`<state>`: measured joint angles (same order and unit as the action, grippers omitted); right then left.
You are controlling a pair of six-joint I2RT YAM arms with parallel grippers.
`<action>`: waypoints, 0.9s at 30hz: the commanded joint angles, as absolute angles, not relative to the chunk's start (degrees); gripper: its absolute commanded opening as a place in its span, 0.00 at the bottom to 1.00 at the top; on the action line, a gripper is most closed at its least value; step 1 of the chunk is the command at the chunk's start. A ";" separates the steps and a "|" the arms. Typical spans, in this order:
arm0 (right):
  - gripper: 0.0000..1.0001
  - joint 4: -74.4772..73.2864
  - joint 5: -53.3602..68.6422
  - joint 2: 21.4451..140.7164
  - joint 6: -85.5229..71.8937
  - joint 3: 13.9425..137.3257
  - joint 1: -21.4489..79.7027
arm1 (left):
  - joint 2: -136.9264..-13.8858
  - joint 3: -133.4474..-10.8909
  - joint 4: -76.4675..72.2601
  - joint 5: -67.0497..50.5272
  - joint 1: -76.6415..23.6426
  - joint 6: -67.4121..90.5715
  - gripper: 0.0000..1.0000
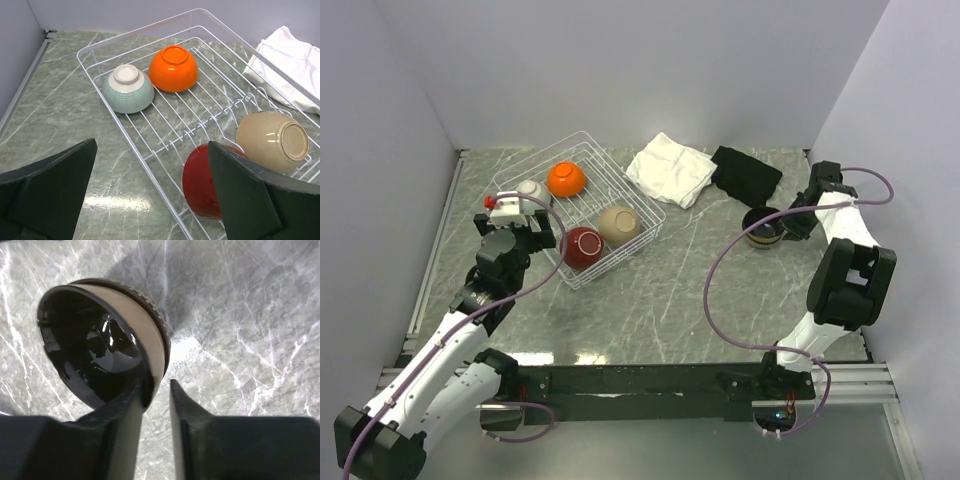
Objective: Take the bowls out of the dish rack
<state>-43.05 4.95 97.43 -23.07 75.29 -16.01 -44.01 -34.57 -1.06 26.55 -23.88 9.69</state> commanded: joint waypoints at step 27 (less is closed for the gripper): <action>0.26 -36.91 10.19 96.07 -25.40 70.14 -17.05 | -44.65 -34.37 -4.31 20.22 -24.08 10.45 0.99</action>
<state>-36.77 9.34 97.89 -25.67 70.85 -17.04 -43.90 -34.57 -1.17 23.51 -23.88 9.74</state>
